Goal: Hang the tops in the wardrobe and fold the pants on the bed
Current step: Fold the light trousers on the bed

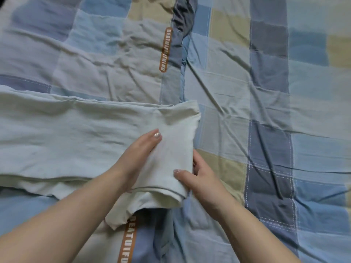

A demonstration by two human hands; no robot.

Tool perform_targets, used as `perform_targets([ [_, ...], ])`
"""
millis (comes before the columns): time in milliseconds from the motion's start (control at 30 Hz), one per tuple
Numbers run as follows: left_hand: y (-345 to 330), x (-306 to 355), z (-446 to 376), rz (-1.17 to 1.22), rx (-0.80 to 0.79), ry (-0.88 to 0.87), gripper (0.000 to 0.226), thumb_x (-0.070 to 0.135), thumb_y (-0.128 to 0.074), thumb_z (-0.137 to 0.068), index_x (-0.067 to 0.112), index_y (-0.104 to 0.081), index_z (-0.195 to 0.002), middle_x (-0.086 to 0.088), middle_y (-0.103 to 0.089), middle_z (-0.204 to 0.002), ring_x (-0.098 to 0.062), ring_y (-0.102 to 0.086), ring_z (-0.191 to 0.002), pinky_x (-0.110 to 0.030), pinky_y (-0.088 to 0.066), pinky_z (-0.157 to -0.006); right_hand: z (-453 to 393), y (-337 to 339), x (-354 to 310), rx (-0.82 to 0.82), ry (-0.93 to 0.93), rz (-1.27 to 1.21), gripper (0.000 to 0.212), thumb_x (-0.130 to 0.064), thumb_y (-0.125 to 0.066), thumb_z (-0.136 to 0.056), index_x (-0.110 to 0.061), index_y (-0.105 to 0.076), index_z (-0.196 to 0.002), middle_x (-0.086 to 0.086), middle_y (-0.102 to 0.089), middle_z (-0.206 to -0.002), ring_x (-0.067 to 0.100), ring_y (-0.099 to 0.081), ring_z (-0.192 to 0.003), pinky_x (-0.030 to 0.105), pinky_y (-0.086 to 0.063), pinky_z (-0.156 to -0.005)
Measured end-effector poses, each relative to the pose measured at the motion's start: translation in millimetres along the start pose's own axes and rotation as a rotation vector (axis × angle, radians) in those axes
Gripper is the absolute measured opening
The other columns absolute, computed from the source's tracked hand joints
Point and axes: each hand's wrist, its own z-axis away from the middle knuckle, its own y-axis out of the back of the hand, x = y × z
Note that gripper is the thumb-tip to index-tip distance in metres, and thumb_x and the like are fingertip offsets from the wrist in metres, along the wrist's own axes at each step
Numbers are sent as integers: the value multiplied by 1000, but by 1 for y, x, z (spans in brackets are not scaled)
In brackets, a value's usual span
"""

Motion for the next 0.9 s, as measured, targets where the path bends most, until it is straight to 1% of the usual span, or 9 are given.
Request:
perform_targets([
  [100, 29, 41, 9, 221, -203, 88, 69, 60, -67, -63, 35, -52, -126, 12, -67, -118, -4, -62, -109, -37, -49, -89, 3, -42, -38, -115, 62, 198, 56, -12, -57, -78, -55, -50, -113, -9, -70, -102, 10, -67, -95, 26, -55, -82],
  [200, 65, 82, 21, 270, -304, 117, 46, 49, -69, -74, 31, -60, -116, 5, -72, -100, -11, -69, -81, -32, -56, -65, 3, -97, -64, -119, 116, 415, 60, -24, -57, -76, -58, -40, -122, -15, -68, -99, 2, -64, -84, 28, -54, -82],
  [267, 92, 107, 27, 224, -311, 90, 32, 44, -69, -76, 29, -69, -103, 2, -69, -95, -12, -63, -79, -30, -53, -66, -3, -135, -78, -127, 128, 519, 66, -30, -56, -77, -53, -29, -133, -20, -65, -87, 0, -59, -74, 27, -51, -74],
  [333, 120, 130, 26, 164, -249, 29, 44, 39, -70, -77, 22, -61, -116, -4, -65, -110, -12, -64, -89, -29, -54, -73, -10, -174, -86, -145, 150, 612, 71, -33, -54, -78, -50, -20, -138, -18, -60, -75, 3, -55, -69, 24, -44, -66],
  [400, 143, 156, 24, 30, -108, -12, 72, 34, -72, -78, 18, -38, -140, -1, -61, -118, -9, -68, -90, -22, -57, -67, -15, -211, -85, -169, 173, 694, 79, -35, -53, -80, -44, -10, -145, -11, -62, -90, 12, -58, -84, 27, -43, -72],
  [500, 195, 186, 19, -329, 99, -127, 72, 26, -73, -81, 24, -34, -141, 14, -57, -95, -3, -61, -80, -13, -51, -53, -28, -274, -75, -217, 168, 774, 84, -33, -53, -82, -38, -2, -149, 5, -62, -110, 24, -58, -100, 32, -45, -84],
  [700, 305, 189, 10, -772, 313, -239, 75, 24, -69, -85, 26, -29, -148, -2, -44, -144, -22, -48, -126, -30, -41, -103, -65, -363, -49, -245, 158, 788, 80, -32, -51, -83, -37, -5, -149, 3, -62, -104, 24, -57, -96, 35, -45, -79],
  [833, 355, 170, 7, -703, 437, -307, 53, 25, -76, -79, 22, -55, -127, 3, -60, -106, -18, -59, -105, -25, -44, -86, -86, -405, -30, -256, 157, 836, 76, -33, -48, -86, -34, -4, -149, 4, -61, -104, 26, -58, -93, 37, -47, -77],
  [900, 374, 160, 3, -686, 501, -343, 47, 26, -77, -78, 21, -59, -121, 3, -62, -107, -15, -59, -101, -27, -45, -86, -101, -421, -18, -255, 170, 879, 74, -33, -47, -88, -32, -4, -149, 6, -61, -100, 27, -58, -89, 36, -45, -72],
])
